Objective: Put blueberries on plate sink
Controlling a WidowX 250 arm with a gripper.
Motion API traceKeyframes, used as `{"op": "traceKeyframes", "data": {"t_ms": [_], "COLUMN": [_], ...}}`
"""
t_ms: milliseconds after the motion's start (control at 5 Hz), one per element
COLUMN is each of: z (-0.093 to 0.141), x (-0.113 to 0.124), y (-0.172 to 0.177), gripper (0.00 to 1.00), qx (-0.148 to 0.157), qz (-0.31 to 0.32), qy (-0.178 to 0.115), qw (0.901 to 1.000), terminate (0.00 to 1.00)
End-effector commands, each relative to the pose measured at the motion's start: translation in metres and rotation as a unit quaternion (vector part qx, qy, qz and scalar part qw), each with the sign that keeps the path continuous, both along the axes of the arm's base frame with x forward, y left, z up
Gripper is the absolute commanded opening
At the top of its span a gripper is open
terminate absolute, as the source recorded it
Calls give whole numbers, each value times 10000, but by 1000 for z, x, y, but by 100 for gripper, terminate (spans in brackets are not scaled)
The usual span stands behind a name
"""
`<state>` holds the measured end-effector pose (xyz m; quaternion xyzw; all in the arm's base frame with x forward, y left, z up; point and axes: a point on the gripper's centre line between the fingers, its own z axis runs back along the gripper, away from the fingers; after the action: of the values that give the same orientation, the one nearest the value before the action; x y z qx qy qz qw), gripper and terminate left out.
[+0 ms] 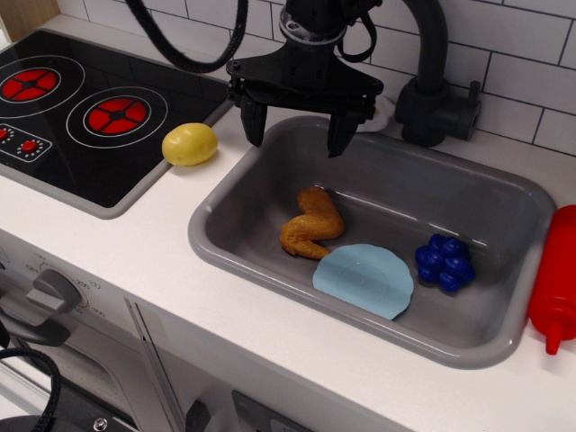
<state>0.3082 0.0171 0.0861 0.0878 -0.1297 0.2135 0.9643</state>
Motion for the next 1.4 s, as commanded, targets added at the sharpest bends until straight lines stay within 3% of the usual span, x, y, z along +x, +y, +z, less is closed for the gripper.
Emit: {"op": "traceKeyframes", "data": {"t_ms": [0, 400, 600, 1200], "z": [0, -25, -27, -48], "x": [0, -1, 4, 26], "y": [0, -44, -62, -104], "gripper": [100, 100, 100, 100], "qx": [0, -325, -787, -850], "qz": [0, -902, -1260, -1193], "qy": [0, 35, -177, -206], "qw": [10000, 9954, 9887, 9890], "terminate": [0, 0, 0, 0]}}
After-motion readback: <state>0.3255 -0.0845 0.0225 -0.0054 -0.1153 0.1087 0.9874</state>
